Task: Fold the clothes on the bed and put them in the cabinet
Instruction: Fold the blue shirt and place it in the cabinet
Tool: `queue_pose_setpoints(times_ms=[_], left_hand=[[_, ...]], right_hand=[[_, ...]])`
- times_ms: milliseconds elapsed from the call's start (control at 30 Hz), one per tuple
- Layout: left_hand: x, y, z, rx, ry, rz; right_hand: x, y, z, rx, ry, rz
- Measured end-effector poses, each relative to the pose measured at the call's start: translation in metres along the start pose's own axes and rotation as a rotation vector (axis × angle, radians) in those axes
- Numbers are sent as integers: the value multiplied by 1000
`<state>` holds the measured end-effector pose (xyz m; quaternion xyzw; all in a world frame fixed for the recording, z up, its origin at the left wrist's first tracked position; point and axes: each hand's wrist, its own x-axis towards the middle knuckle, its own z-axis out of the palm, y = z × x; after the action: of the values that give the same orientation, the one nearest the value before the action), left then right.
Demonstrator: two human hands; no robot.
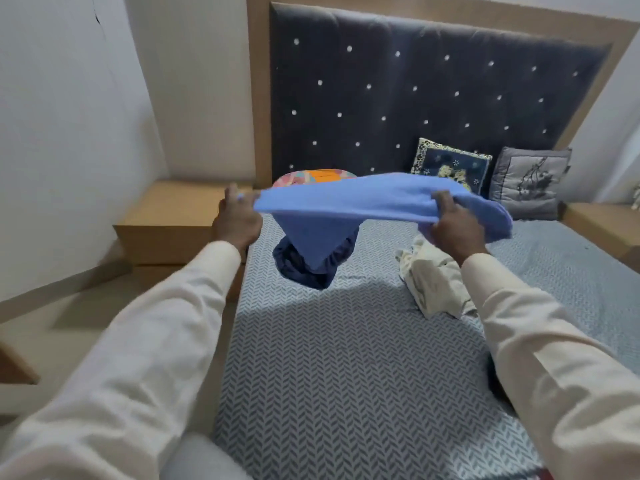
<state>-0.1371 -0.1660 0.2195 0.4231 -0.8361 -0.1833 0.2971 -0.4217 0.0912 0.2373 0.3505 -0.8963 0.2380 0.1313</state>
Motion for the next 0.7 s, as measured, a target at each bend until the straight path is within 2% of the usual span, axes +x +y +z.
queue_pose_setpoints(times_ms=[100, 167, 300, 367, 433, 500, 567, 633, 700], left_hand=[[-32, -33, 34, 189, -104, 49], [-59, -49, 52, 326, -163, 90], [-122, -81, 88, 451, -486, 182], [-153, -91, 96, 392, -650, 111], [-176, -89, 94, 423, -836, 10], [-189, -85, 84, 525, -1127, -82], [-195, -82, 70, 603, -1370, -163], [-198, -91, 68, 541, -1527, -255], [-201, -111, 74, 369, -1545, -418]], right_hand=[[-26, 15, 19, -193, -224, 49], [-48, 35, 39, -308, -432, 69], [-97, 77, 85, -550, -834, -5], [-122, 87, 97, -660, -1025, -72], [-146, 86, 94, -753, -1142, -114], [-167, 81, 83, -755, -1292, -99], [-186, 82, 77, -650, -1477, -29], [-196, 94, 81, -536, -1619, 93], [-206, 110, 95, -465, -1600, 229]])
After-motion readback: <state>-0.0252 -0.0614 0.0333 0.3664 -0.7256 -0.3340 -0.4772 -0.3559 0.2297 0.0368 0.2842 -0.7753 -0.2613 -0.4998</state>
